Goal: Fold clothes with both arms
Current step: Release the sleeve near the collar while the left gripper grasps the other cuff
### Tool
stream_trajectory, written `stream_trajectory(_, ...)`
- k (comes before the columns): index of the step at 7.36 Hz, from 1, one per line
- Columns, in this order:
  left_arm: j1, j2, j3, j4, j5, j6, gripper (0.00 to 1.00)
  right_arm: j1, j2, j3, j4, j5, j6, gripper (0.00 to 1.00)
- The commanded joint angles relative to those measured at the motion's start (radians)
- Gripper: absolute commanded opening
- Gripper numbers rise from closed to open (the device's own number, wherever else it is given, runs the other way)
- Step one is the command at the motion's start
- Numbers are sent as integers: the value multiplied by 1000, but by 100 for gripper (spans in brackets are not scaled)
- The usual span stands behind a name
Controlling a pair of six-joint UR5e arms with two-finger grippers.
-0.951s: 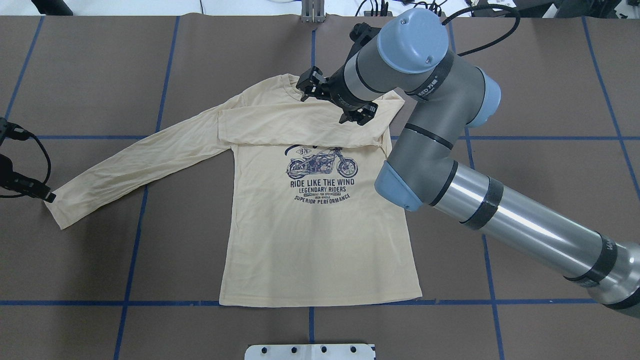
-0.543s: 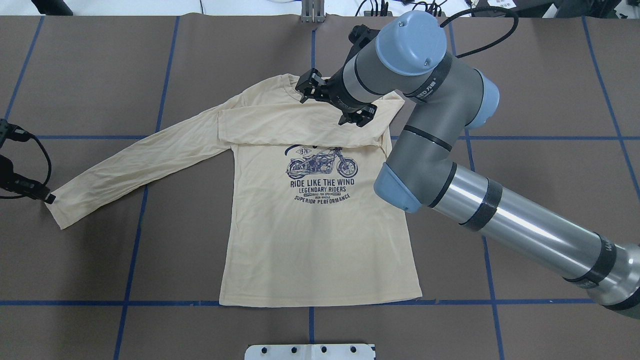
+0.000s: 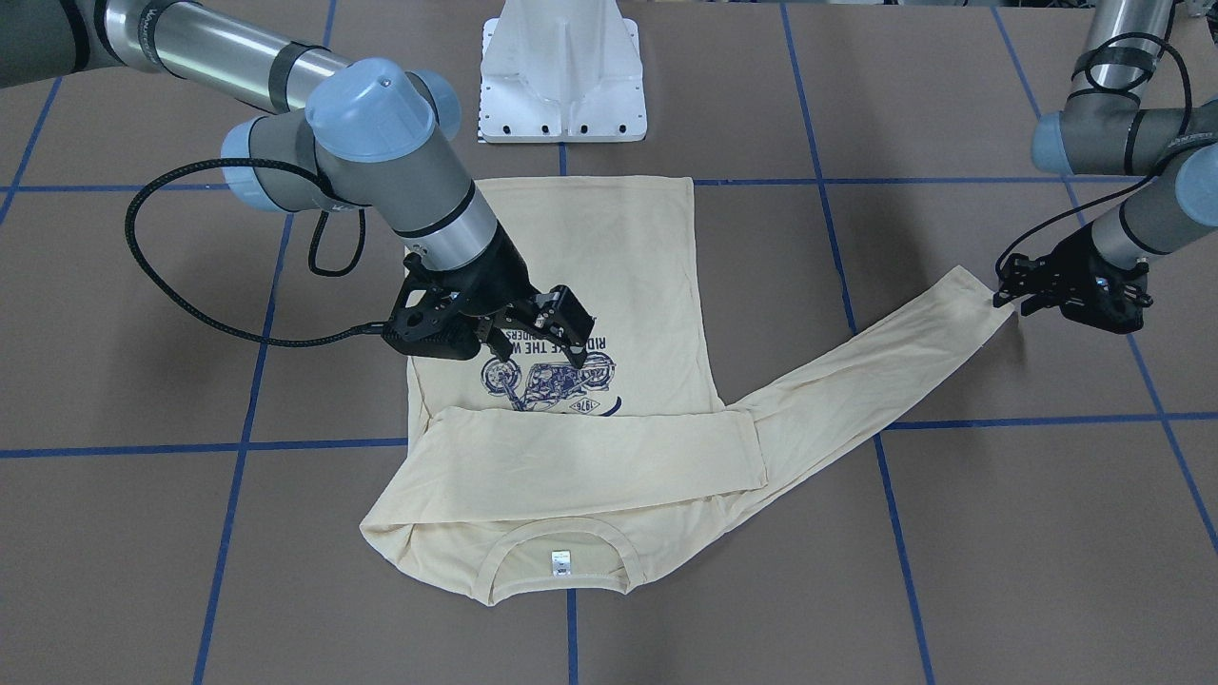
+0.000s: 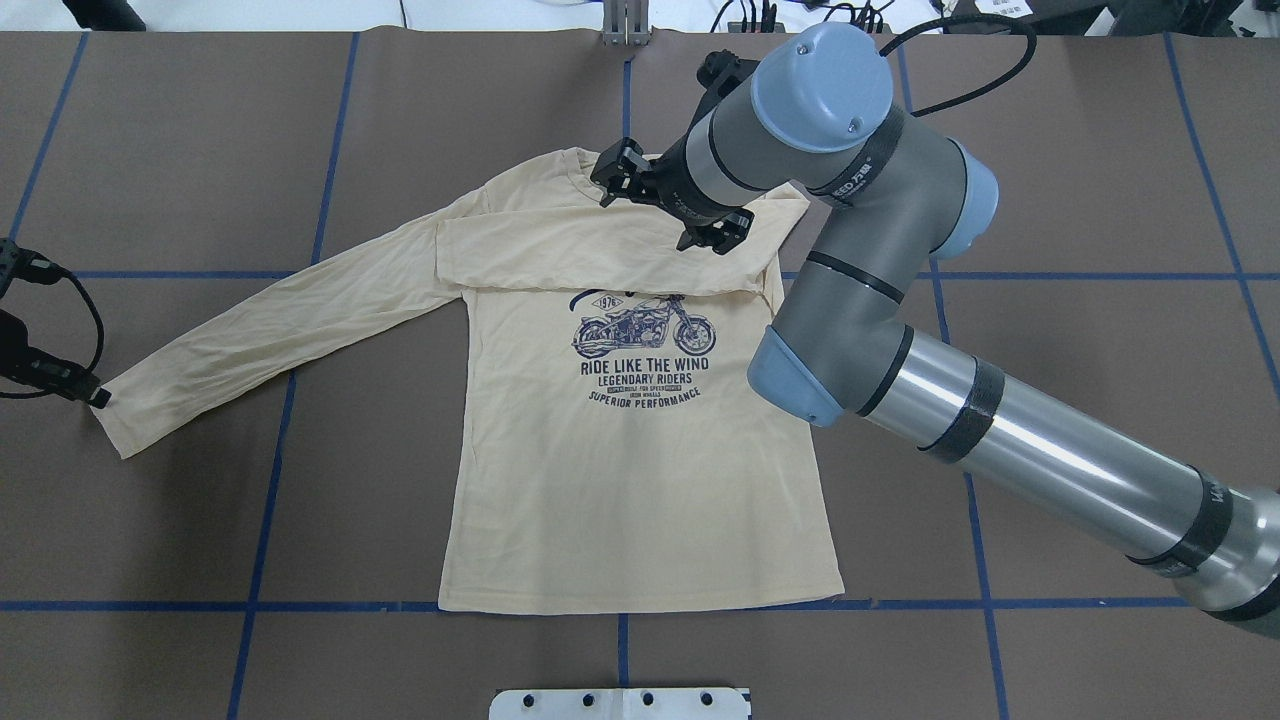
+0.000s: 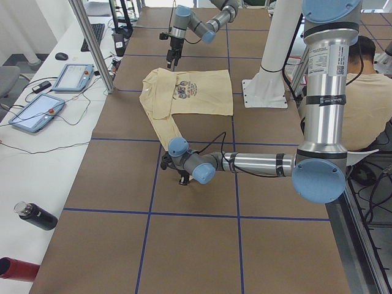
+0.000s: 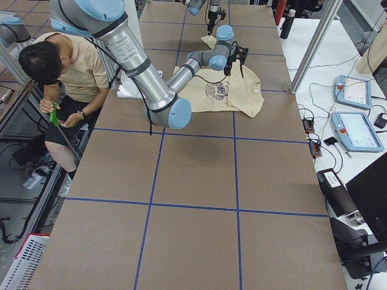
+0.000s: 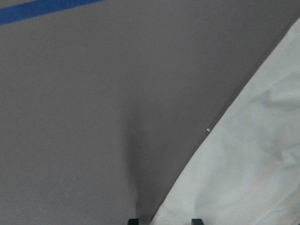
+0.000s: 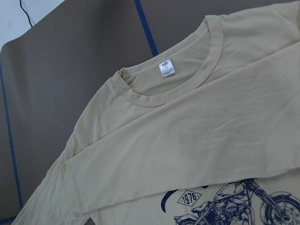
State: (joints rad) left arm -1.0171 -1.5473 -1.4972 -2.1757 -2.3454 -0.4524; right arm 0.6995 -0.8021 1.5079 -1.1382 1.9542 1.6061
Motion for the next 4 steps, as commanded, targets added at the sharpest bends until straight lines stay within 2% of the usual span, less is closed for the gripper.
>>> stream_trajectory(1, 0, -1, 0, 1, 0, 1, 48, 0, 0, 0, 0, 0, 0, 99)
stream_trajectory(4, 6, -2, 2, 1, 0, 1, 47, -2, 0, 2, 0, 0, 0, 99)
